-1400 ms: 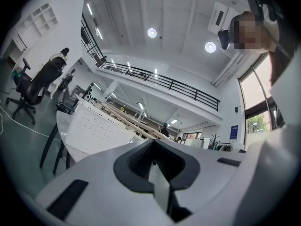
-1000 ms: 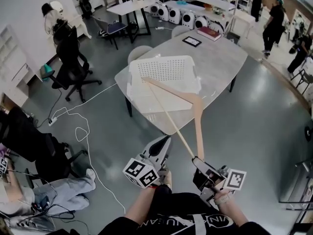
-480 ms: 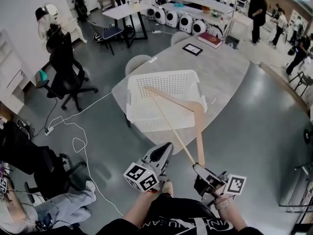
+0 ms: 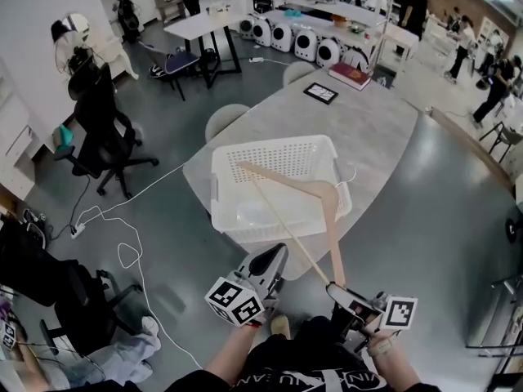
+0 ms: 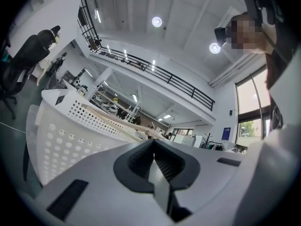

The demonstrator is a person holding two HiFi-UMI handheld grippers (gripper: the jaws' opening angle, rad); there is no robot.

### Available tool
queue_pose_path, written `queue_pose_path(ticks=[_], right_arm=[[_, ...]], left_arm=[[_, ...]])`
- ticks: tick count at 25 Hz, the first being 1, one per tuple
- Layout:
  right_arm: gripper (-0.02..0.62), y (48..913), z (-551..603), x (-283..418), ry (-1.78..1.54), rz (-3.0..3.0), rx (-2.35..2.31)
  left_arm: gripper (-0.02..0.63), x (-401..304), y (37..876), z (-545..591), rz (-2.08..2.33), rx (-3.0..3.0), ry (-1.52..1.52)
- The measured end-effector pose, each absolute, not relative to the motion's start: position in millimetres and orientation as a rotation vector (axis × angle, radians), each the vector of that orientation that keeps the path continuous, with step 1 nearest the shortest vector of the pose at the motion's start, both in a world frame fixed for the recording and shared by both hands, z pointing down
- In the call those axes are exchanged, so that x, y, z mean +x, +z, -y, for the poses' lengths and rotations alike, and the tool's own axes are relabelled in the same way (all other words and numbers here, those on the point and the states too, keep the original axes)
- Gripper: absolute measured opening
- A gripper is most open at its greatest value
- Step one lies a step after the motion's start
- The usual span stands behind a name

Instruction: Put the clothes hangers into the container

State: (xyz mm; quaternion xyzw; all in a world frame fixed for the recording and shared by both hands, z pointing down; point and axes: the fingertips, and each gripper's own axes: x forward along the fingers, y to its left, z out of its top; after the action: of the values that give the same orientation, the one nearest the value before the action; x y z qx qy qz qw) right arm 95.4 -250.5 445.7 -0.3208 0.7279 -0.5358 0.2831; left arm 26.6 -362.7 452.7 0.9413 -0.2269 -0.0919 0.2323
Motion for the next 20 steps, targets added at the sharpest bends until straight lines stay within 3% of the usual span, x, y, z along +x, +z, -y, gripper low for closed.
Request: queue_pose_path(ticks=[20], right_arm=[[0.069,442.7,320.2,129.6,-1.741,-1.991,-0.723]], left_arm=[[0.009,33.0,443.9,416.8,0.823,2.543,-0.256]])
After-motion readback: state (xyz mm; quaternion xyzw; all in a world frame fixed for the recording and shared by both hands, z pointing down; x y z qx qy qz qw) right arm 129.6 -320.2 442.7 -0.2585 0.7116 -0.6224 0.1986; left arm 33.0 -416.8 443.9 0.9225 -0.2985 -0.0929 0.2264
